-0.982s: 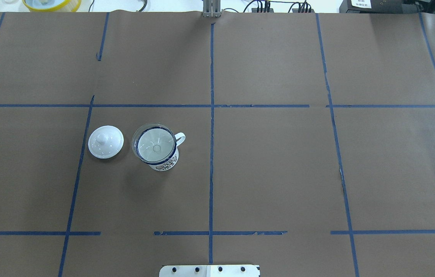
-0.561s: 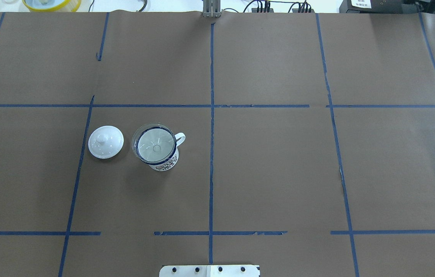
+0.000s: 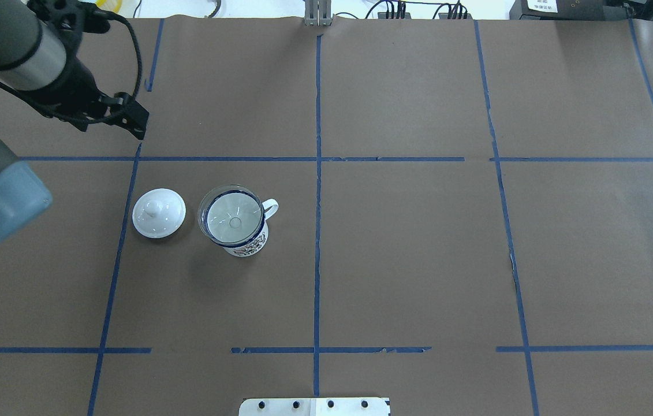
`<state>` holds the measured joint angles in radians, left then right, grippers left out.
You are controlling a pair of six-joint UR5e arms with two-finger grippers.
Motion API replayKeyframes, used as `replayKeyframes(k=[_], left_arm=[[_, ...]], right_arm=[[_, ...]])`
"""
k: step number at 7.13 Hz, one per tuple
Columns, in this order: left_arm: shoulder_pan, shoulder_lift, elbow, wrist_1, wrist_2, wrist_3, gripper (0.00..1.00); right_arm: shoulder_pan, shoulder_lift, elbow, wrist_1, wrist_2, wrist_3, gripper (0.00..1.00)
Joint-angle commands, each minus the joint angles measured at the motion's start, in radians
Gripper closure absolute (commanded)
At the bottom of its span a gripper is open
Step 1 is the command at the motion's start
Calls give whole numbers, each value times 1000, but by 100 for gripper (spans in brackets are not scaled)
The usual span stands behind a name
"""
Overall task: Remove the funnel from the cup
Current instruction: 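Move the left gripper down over the clear funnel in the mug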
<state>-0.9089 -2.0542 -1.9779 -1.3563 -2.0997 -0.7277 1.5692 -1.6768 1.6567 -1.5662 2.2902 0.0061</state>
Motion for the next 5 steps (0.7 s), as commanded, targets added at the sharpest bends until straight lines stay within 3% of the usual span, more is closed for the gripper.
replayKeyframes(k=[1,4,5], left_arm=[[141,-15,71,-100,29,-150,0],[254,-4,106,-167,102,-283,0],[265,-6,110,-167,115,-286,13]], right_arm=[[0,-1,0,0,0,0,0],[0,-1,0,0,0,0,0],[0,0,0,0,0,0,0]])
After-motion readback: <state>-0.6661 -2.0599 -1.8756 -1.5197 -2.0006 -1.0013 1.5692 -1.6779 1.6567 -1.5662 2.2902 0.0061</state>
